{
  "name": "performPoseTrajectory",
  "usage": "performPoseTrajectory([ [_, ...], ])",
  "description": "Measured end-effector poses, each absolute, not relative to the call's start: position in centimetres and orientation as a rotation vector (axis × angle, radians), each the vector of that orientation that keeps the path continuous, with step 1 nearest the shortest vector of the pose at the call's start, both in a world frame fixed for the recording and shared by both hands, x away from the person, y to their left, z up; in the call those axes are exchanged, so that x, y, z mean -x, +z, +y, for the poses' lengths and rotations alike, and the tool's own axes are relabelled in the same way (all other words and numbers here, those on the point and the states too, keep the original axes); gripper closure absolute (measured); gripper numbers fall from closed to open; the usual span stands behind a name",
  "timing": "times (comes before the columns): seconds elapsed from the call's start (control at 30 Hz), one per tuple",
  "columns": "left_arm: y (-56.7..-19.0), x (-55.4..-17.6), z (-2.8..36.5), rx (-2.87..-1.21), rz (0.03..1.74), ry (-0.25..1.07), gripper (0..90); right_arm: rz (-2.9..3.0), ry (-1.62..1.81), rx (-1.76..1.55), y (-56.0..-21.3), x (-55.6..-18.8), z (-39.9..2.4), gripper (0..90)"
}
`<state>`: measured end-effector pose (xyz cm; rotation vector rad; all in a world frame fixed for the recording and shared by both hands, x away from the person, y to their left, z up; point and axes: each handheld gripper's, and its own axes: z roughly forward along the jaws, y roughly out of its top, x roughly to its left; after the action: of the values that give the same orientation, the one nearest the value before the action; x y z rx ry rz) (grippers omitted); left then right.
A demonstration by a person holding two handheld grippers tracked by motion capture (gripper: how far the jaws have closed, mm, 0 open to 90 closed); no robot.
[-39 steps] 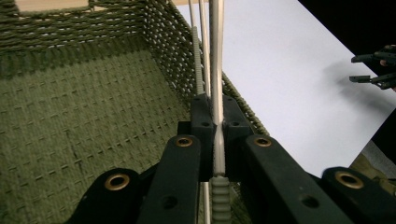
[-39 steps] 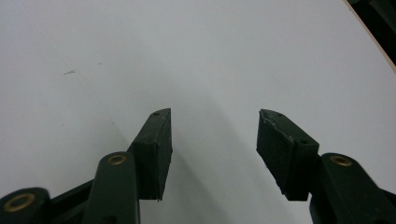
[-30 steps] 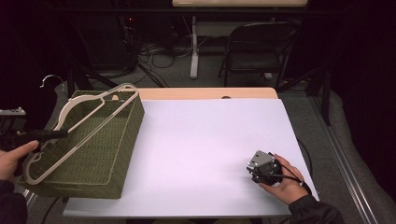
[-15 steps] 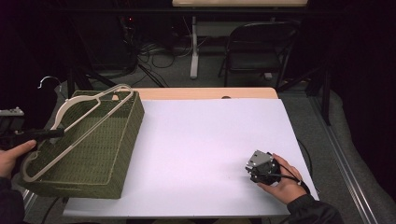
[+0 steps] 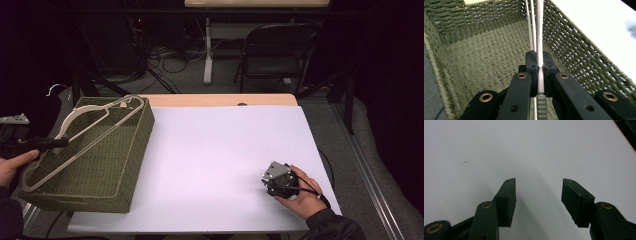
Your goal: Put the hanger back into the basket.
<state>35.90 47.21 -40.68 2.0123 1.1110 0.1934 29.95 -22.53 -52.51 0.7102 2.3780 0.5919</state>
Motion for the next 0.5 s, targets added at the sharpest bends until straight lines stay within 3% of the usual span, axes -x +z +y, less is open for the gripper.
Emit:
performPoseTrajectory([
  [0.5, -45.5, -37.0, 46.6, -2.062, 1.132, 0.121, 87.2, 2.380, 0.594, -0.715, -52.8, -30.2, -22.5, 45.5],
])
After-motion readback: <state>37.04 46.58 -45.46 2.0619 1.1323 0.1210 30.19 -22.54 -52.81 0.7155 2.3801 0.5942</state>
